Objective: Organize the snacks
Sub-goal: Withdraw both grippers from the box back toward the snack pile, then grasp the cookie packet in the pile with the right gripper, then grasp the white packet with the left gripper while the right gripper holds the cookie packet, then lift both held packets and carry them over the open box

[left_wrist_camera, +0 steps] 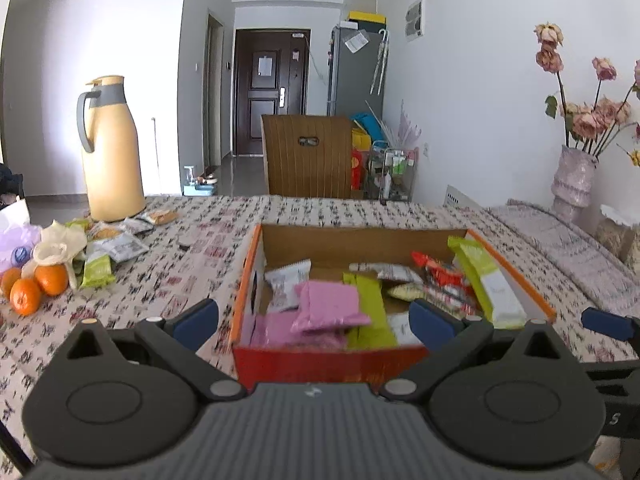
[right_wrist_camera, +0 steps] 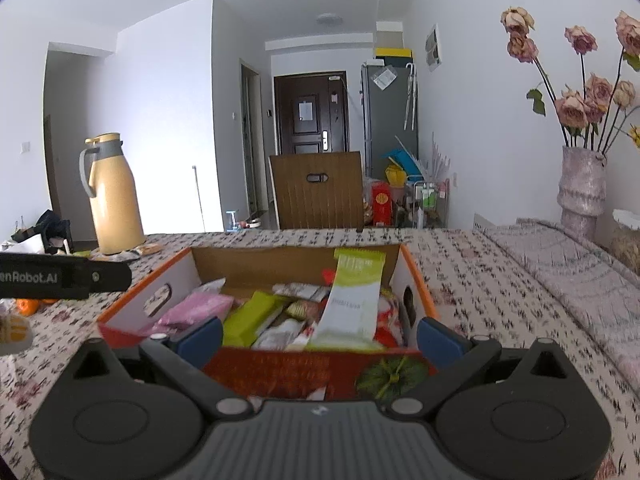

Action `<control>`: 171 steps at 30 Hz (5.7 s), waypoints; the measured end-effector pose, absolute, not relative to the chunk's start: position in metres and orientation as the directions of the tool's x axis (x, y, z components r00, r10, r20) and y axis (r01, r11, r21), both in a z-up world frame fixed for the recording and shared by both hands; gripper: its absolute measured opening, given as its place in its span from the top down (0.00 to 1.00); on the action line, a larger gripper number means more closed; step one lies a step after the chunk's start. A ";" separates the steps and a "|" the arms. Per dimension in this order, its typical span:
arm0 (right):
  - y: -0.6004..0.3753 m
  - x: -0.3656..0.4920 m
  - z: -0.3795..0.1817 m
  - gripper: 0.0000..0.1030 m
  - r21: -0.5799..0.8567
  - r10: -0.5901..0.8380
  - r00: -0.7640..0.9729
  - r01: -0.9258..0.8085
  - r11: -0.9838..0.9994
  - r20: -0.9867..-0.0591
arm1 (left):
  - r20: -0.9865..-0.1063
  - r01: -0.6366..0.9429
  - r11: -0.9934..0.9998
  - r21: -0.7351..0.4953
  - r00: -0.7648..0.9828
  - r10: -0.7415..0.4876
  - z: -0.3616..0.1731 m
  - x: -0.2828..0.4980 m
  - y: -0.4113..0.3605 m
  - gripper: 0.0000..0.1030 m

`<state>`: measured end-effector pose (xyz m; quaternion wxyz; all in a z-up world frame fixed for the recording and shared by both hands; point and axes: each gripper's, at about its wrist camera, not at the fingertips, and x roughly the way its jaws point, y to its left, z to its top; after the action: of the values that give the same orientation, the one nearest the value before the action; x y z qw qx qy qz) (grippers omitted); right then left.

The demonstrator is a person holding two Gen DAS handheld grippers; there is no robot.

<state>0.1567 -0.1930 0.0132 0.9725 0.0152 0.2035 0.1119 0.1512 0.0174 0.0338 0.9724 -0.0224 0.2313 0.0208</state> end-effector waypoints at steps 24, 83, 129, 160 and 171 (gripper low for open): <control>-0.202 0.118 -0.031 0.00 0.094 0.224 0.825 -0.205 0.974 -0.518 | -0.547 -0.038 0.999 -0.029 0.837 0.015 -0.032 0.116 0.031 0.00; -0.249 0.131 -0.047 0.62 0.139 0.114 0.860 -0.051 0.989 -0.497 | -0.594 -0.039 0.999 -0.010 0.804 0.025 -0.041 0.123 0.025 0.00; -0.254 0.130 -0.053 0.66 0.191 0.189 0.855 -0.108 0.976 -0.483 | -0.663 -0.036 0.999 -0.011 0.749 0.019 -0.036 0.166 0.014 0.61; -0.251 0.116 -0.048 0.67 0.172 0.174 0.873 -0.106 0.979 -0.456 | -0.771 -0.048 0.997 0.064 0.631 0.080 -0.049 0.194 0.037 0.03; -0.252 0.116 -0.048 0.67 0.172 0.175 0.872 -0.106 0.979 -0.457 | -0.758 0.009 1.000 0.009 0.652 0.001 -0.047 0.181 0.047 0.40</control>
<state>0.1157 -0.2516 -0.0483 0.9649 0.0711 0.2422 0.0726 0.1814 0.0470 -0.0469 0.9088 0.0061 0.4172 -0.0022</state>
